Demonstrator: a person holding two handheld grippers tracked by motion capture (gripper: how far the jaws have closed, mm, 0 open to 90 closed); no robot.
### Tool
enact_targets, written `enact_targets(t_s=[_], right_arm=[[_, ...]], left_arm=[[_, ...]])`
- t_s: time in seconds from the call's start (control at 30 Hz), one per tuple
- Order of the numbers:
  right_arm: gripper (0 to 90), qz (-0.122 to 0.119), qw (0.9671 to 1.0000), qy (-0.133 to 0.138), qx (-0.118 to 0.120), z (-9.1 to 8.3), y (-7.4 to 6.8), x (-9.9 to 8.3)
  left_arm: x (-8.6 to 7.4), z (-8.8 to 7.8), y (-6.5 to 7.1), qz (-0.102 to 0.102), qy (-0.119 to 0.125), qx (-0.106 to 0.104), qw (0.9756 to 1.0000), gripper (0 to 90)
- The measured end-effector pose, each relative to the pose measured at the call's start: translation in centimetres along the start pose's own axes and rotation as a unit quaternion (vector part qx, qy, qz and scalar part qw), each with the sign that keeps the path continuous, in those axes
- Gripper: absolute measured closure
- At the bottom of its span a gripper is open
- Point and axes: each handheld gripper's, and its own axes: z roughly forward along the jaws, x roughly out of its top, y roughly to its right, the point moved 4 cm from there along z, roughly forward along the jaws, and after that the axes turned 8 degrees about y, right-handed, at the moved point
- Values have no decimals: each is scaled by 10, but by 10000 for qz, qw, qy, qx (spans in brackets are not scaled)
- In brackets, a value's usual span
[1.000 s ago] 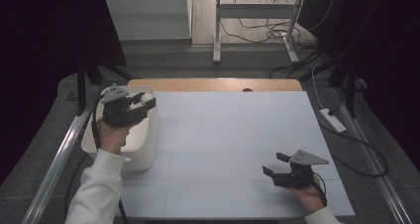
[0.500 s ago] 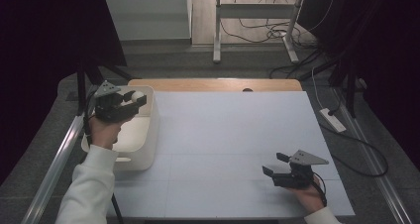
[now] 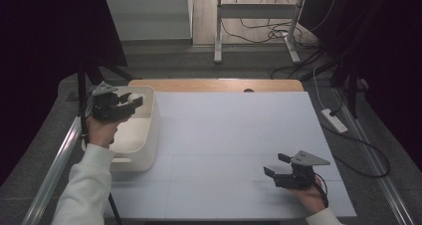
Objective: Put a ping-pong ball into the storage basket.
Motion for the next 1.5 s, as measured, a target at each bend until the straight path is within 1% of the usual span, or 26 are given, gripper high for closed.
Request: enact_targets(t_s=[0.13, 0.3, 0.43, 0.5, 0.57, 0.6, 0.83, 1.17, 1.23, 1.27, 1.3, 1.33, 1.37, 1.4, 1.47, 1.5], right_arm=[[209, 5, 10000, 5, 7, 0, 0, 0], [210, -1, 10000, -3, 0, 0, 0, 0], [210, -2, 10000, -1, 14, 0, 0, 0], [209, -5, 10000, 2, 12, 1, 0, 0], [210, -6, 10000, 0, 11, 1, 0, 0], [210, -5, 10000, 0, 11, 1, 0, 0], [210, 2, 10000, -13, 18, 1, 0, -1], [210, 4, 10000, -9, 27, 1, 0, 0], [210, 4, 10000, -8, 29, 1, 0, 0], [210, 3, 10000, -7, 31, 1, 0, 0], [210, 5, 10000, -9, 30, 1, 0, 0], [210, 5, 10000, -9, 30, 1, 0, 0], [210, 5, 10000, -12, 31, 1, 0, 0], [210, 6, 10000, -13, 30, 1, 0, 0], [210, 0, 10000, -11, 33, 1, -1, 0], [210, -1, 10000, -9, 34, 1, -1, 0]], left_arm=[[-2, 3, -1, 11, -99, 6, 9999, 505], [-6, 10, -3, 32, -335, 27, 9994, 504], [-10, 17, -6, 11, -594, 11, 9982, 504], [-12, 20, -5, 67, -723, 2, 9974, 504], [-13, 21, -5, 121, -788, 17, 9968, 504], [-14, 22, -4, 129, -819, 41, 9966, 504], [-15, 26, -4, 146, -894, 39, 9959, 504], [-14, 25, -1, 174, -860, 33, 9961, 503], [-13, 24, 0, 145, -792, 6, 9967, 500], [-11, 23, 1, 118, -680, -5, 9976, 462], [-9, 22, 2, 99, -601, -14, 9981, 388], [-9, 22, 2, 99, -601, -14, 9981, 333], [-7, 20, 3, 68, -511, -1, 9987, 333], [-6, 19, 4, 46, -443, -3, 9990, 285], [-4, 17, 7, 32, -359, -38, 9993, 233], [-3, 16, 9, 68, -327, -42, 9994, 223]])
